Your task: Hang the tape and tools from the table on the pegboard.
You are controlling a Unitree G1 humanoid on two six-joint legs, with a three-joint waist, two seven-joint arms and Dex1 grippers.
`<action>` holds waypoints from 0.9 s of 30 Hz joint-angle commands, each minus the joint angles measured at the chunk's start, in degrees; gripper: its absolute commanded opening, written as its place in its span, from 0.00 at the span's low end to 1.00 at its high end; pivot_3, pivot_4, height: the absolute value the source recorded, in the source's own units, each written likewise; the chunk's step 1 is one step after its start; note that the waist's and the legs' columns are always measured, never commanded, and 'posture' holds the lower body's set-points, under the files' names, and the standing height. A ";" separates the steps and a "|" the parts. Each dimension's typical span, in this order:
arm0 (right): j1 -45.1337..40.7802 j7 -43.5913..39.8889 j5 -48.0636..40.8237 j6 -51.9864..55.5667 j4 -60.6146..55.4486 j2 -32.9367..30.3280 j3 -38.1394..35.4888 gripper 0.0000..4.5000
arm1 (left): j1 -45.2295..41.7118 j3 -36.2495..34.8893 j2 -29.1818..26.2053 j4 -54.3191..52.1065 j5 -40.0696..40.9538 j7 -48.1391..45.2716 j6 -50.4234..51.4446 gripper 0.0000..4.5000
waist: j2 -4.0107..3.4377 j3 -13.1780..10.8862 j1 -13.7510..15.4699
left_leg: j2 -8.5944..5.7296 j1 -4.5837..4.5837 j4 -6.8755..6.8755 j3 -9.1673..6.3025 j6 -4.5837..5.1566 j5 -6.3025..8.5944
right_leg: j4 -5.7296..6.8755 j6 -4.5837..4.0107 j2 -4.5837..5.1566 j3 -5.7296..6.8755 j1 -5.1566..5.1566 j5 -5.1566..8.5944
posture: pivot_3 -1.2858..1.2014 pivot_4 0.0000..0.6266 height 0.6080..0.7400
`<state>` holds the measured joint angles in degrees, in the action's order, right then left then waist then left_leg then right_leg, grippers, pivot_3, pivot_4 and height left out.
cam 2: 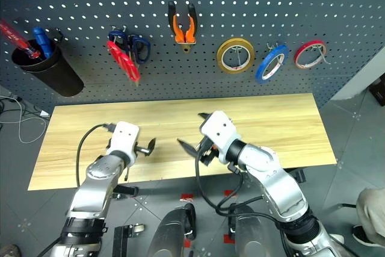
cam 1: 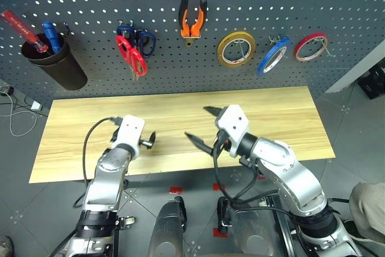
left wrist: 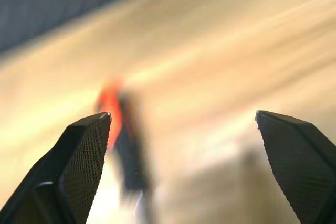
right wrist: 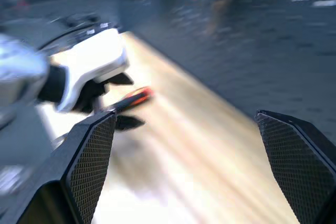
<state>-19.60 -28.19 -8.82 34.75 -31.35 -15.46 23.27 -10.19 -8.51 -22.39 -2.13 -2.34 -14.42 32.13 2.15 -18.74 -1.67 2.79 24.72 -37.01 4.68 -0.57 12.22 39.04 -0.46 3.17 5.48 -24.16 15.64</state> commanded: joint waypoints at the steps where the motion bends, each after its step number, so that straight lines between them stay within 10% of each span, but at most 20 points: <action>1: -1.15 -1.18 -1.77 2.89 -3.89 0.44 1.69 1.00 | -0.56 -3.84 -2.00 -2.64 2.30 -0.63 4.47 1.00 | 0.00 0.00 0.08 | 0.00 -0.01 0.00 -0.02 0.01 0.01 | 0.00 0.00 0.00 0.01 0.02 0.00 | 0.50 0.52 1.00; 16: -14.11 -4.54 -2.39 9.35 -0.75 2.14 5.35 1.00 | -16.54 -2.64 -6.92 24.59 6.81 -7.38 9.03 1.00 | -0.01 -0.05 1.28 | -0.05 -0.02 0.00 0.04 0.03 -0.04 | -0.07 -0.06 0.03 -0.03 0.02 -0.05 | 0.50 0.55 1.00; 27: -13.53 -5.23 -1.52 7.53 -0.19 0.32 4.62 1.00 | -12.48 -2.94 -8.40 19.56 8.09 -9.61 6.38 0.30 | 0.02 -0.03 1.18 | -0.04 0.00 -0.01 0.05 0.02 -0.04 | -0.06 -0.07 0.05 -0.02 0.01 -0.03 | 0.50 0.47 1.00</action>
<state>-33.10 -32.83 -10.25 44.01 -30.05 -15.12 28.29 -23.67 -10.54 -29.30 19.78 5.26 -23.44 39.00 2.18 -18.77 -0.48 2.75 24.72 -37.02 4.72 -0.55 12.18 38.98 -0.53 3.22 5.46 -24.15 15.61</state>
